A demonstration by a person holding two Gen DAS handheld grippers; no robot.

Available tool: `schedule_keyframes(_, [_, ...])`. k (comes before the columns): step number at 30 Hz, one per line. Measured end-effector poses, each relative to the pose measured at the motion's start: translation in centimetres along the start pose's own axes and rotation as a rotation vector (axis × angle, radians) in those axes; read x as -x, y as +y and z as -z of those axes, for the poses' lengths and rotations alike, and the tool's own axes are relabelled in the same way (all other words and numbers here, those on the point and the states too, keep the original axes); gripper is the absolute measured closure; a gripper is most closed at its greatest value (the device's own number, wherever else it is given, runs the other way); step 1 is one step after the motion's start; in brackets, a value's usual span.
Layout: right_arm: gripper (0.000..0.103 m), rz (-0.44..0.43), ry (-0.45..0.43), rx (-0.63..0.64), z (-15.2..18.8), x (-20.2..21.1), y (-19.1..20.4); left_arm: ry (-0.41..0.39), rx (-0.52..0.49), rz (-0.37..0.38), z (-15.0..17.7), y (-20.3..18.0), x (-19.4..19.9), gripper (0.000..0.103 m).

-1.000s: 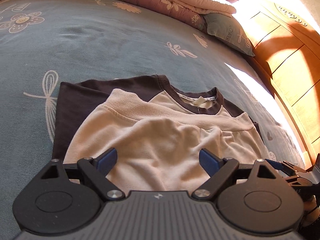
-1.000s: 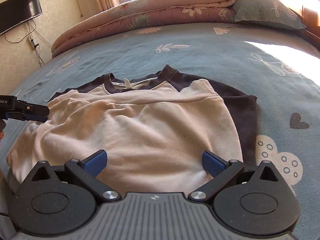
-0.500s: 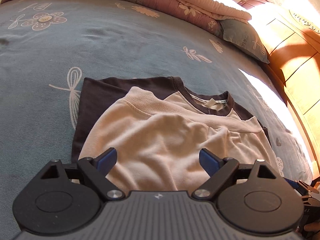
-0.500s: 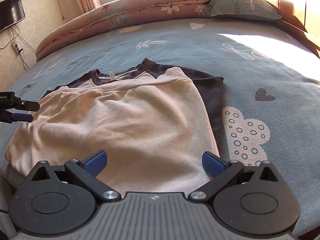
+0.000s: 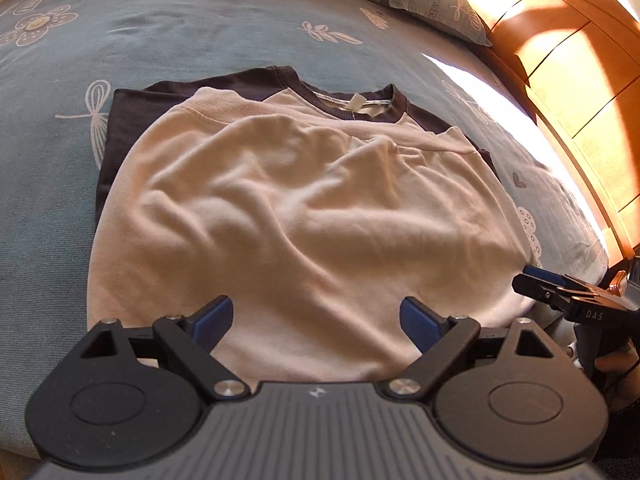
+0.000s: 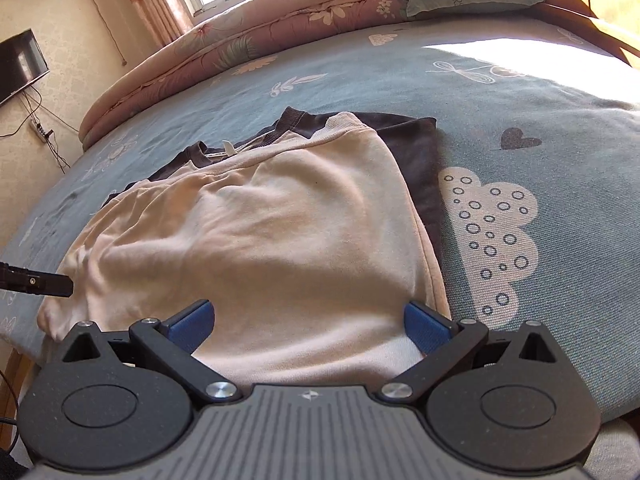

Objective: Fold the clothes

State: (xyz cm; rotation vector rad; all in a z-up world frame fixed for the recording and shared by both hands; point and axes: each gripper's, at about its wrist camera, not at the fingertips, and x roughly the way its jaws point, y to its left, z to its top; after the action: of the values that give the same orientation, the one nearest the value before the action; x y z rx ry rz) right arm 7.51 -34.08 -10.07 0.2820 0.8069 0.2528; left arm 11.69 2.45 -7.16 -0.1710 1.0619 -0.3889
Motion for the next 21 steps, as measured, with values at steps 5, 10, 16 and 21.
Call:
schedule_keyframes(5, [0.000,0.036,0.002,0.027,0.1,-0.4,0.6,0.048,0.035,-0.022,1.5,1.3,-0.3,0.012])
schedule_keyframes(10, [0.000,0.061,0.006,0.063,0.3,-0.5,1.2,0.033,0.007,-0.031,2.2,1.1,0.7,0.012])
schedule_keyframes(16, [0.000,0.099,0.007,0.118,0.6,-0.7,1.9,0.065,-0.004,-0.047,2.7,1.3,0.4,0.012])
schedule_keyframes(21, [0.000,0.112,0.003,0.158,1.0,-0.8,2.2,0.051,-0.016,-0.065,2.1,1.0,0.9,0.012])
